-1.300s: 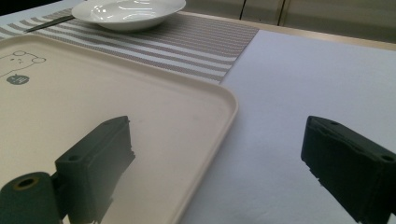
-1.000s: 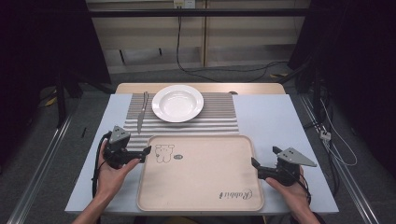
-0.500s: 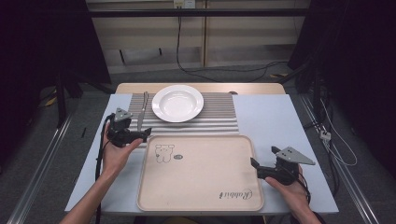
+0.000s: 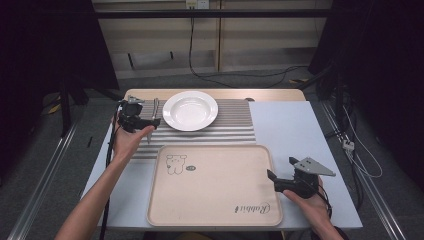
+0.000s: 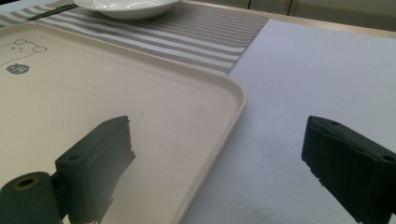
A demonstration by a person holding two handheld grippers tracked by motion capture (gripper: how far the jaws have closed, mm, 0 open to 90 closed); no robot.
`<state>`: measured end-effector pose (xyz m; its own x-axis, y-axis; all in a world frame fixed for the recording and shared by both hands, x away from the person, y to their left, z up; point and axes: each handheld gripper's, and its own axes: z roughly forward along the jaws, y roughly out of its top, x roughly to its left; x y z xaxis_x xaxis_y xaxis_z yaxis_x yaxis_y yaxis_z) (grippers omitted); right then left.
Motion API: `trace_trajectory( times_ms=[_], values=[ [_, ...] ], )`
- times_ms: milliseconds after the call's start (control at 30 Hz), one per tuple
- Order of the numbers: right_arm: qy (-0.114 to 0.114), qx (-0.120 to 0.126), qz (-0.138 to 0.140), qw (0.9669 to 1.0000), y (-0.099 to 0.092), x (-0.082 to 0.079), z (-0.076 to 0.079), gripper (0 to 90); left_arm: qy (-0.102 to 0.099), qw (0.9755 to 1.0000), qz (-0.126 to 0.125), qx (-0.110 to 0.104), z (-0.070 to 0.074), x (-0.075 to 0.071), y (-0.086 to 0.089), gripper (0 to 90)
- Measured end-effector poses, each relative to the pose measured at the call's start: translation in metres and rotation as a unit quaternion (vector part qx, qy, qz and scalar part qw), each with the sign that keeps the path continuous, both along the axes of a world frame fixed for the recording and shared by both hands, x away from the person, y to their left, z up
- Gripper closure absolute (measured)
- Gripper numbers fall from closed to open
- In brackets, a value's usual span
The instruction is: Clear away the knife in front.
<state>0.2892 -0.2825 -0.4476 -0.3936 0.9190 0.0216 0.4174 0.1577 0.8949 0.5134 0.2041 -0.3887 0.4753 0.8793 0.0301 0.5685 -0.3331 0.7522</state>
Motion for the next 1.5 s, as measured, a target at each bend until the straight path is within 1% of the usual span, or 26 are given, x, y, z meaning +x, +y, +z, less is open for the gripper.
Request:
trace_trajectory(
  times_ms=[67,167,200,267,333,400,500,533,600,700,733,767,833,900,933,967,1033,1100,1133,1200,1233,1267,1367,1400,1467,1500],
  values=[
    [0.001,0.000,0.001,1.0000,0.000,0.000,0.000,8.5,0.004,1.0000,0.008,0.002,-0.002,0.012,0.002,10.1],
    [0.000,-0.001,0.001,1.0000,0.000,0.000,0.000,8.5,0.015,0.9995,0.026,-0.005,-0.005,0.028,0.005,10.3],
    [0.001,-0.001,0.002,1.0000,0.000,-0.001,0.000,8.3,0.015,0.9994,0.029,-0.008,-0.006,0.033,0.006,12.0],
    [0.002,0.000,0.002,1.0000,0.000,-0.001,0.000,8.2,0.019,0.9992,0.036,-0.006,-0.008,0.040,0.007,13.6],
    [0.003,0.001,0.002,1.0000,0.000,0.000,0.000,8.3,0.020,0.9991,0.036,0.013,-0.011,0.047,0.007,15.3],
    [0.003,0.001,0.002,1.0000,0.000,0.000,0.000,8.3,0.023,0.9988,0.040,0.018,-0.014,0.053,0.006,16.6],
    [0.004,0.000,0.002,1.0000,0.000,0.000,0.000,8.3,0.033,0.9986,0.038,0.012,-0.017,0.061,0.007,21.2],
    [0.004,0.000,0.002,1.0000,0.000,0.000,0.000,8.3,0.037,0.9985,0.037,0.017,-0.018,0.064,0.007,22.8],
    [0.005,0.000,0.003,1.0000,0.000,0.000,0.000,8.3,0.035,0.9985,0.037,0.017,-0.021,0.068,0.006,25.1],
    [0.006,0.001,0.004,1.0000,0.000,0.000,0.000,8.1,0.046,0.9982,0.036,0.012,-0.030,0.077,0.005,27.0],
    [0.006,0.001,0.004,1.0000,0.000,0.000,0.000,8.1,0.052,0.9979,0.034,0.016,-0.034,0.080,0.003,27.0],
    [0.007,0.001,0.004,1.0000,0.000,0.000,0.000,8.1,0.056,0.9976,0.035,0.021,-0.037,0.082,0.002,31.8],
    [0.007,0.001,0.004,1.0000,0.000,0.000,0.000,8.2,0.054,0.9974,0.037,0.028,-0.041,0.086,-0.001,34.2],
    [0.007,0.001,0.004,1.0000,0.000,0.000,0.000,8.3,0.057,0.9969,0.045,0.032,-0.043,0.091,-0.002,39.4],
    [0.007,-0.001,0.004,1.0000,0.000,0.000,0.000,8.4,0.061,0.9967,0.047,0.027,-0.044,0.094,-0.003,42.6],
    [0.007,-0.001,0.004,1.0000,0.000,0.000,0.000,8.4,0.070,0.9962,0.043,0.028,-0.045,0.096,-0.003,42.6],
    [0.006,-0.001,0.005,1.0000,0.000,0.000,0.000,8.5,0.072,0.9958,0.049,0.031,-0.047,0.099,-0.006,48.2],
    [0.006,-0.002,0.006,1.0000,0.000,-0.001,0.000,8.6,0.083,0.9951,0.046,0.028,-0.049,0.102,-0.007,57.0],
    [0.006,-0.002,0.006,1.0000,0.000,-0.001,0.000,8.6,0.084,0.9949,0.047,0.028,-0.050,0.103,-0.009,57.0],
    [0.005,-0.003,0.007,1.0000,0.000,-0.001,0.000,8.5,0.090,0.9939,0.056,0.031,-0.051,0.104,-0.009,61.6],
    [0.005,-0.002,0.008,1.0000,0.000,-0.001,0.000,8.5,0.095,0.9937,0.055,0.025,-0.052,0.105,-0.009,65.2],
    [0.005,-0.002,0.008,1.0000,0.000,-0.001,0.000,8.6,0.097,0.9935,0.056,0.018,-0.053,0.106,-0.009,66.9],
    [0.005,-0.002,0.009,0.9999,0.000,-0.001,0.000,8.6,0.106,0.9925,0.057,0.024,-0.057,0.107,-0.011,70.6],
    [0.005,-0.001,0.009,0.9999,0.000,-0.001,0.000,8.6,0.102,0.9926,0.062,0.018,-0.057,0.107,-0.011,70.6],
    [0.005,-0.002,0.010,0.9999,0.000,-0.001,0.000,8.7,0.108,0.9921,0.061,0.019,-0.057,0.108,-0.010,72.4],
    [0.005,-0.002,0.010,0.9999,0.000,-0.001,0.000,8.7,0.109,0.9915,0.069,0.017,-0.057,0.109,-0.011,72.4]
  ],
)
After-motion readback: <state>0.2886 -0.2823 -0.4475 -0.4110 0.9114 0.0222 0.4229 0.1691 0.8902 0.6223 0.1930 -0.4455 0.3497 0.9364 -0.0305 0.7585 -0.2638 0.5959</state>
